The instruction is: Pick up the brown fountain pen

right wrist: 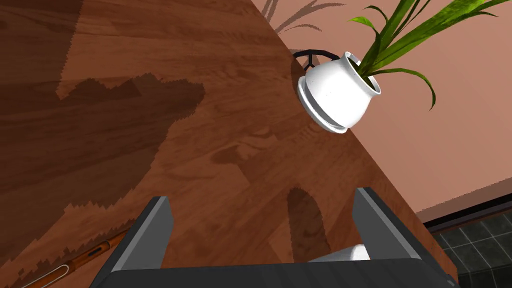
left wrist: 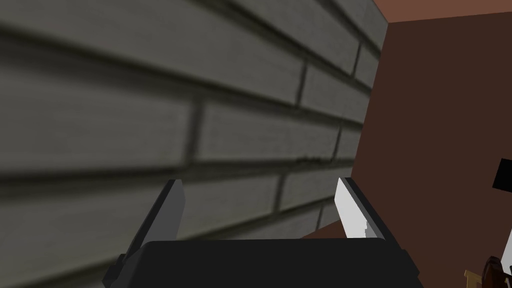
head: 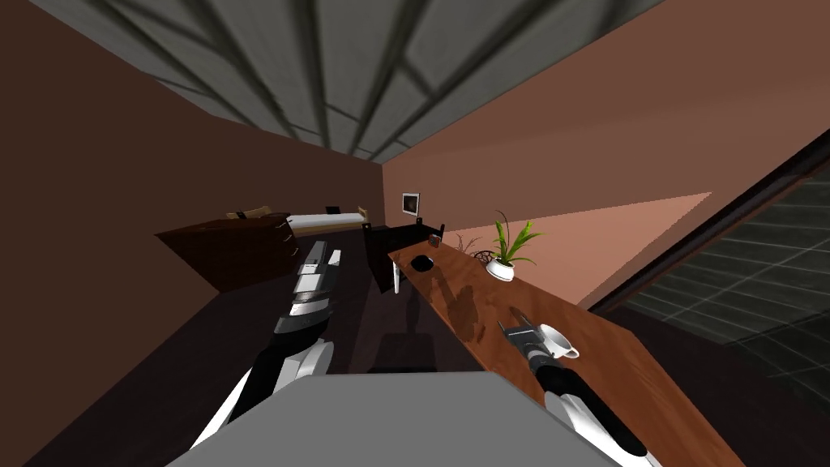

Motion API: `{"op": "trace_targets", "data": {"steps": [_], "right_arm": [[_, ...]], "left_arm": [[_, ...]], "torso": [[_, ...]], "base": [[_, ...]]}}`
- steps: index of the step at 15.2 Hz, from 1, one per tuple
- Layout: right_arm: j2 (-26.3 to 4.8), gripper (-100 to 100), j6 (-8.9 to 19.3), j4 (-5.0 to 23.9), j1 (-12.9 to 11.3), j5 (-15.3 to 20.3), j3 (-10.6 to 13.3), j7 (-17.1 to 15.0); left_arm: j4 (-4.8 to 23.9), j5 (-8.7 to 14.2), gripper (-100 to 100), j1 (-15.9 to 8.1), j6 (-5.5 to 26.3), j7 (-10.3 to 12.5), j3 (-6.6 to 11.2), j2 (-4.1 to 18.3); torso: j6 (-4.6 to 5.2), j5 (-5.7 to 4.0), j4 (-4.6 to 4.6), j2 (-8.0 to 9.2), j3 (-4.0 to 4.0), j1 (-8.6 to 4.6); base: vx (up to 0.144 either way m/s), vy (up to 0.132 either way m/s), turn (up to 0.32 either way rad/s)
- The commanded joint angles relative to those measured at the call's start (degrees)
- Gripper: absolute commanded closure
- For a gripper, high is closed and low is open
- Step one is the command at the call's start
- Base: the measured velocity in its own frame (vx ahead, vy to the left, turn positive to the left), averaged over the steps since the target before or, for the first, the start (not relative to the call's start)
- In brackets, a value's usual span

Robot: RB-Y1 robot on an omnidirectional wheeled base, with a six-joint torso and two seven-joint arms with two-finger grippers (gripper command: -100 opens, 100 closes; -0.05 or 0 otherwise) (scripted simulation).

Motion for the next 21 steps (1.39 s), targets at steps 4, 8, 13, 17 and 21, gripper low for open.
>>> {"op": "trace_targets", "data": {"steps": [4,8,13,17,21], "right_arm": [[-1.09,-100,5.98,4.05,1.24,-3.82,-2.57,-5.58],[-1.58,-100,9.56,6.07,1.77,-5.61,-3.70,-9.01],[-2.45,-100,15.17,10.05,2.83,-9.12,-5.94,-14.50],[-3.20,-100,19.40,13.89,3.85,-12.52,-8.11,-18.76],[-3.53,-100,23.28,15.75,4.34,-14.16,-9.15,-22.37]], "left_arm": [[0.00,0.00,0,0.00,0.00,0.00,0.00,0.00],[0.00,0.00,0,0.00,0.00,0.00,0.00,0.00],[0.00,0.00,0,0.00,0.00,0.00,0.00,0.00],[0.00,0.00,0,0.00,0.00,0.00,0.00,0.00],[0.00,0.00,0,0.00,0.00,0.00,0.00,0.00]], "torso": [[-0.01,0.00,0.00,0.00,0.00,0.01],[-0.02,0.00,0.00,-0.03,-0.01,-0.01],[-0.03,0.00,-0.01,-0.09,-0.04,0.03],[-0.02,0.00,0.00,-0.02,-0.01,0.03],[-0.02,-0.01,0.00,-0.04,-0.02,0.01]], "base": [[0.071,0.033,0.101],[0.078,0.025,0.097],[0.091,0.035,0.114],[0.078,0.027,0.104],[0.084,0.019,0.092]]}}
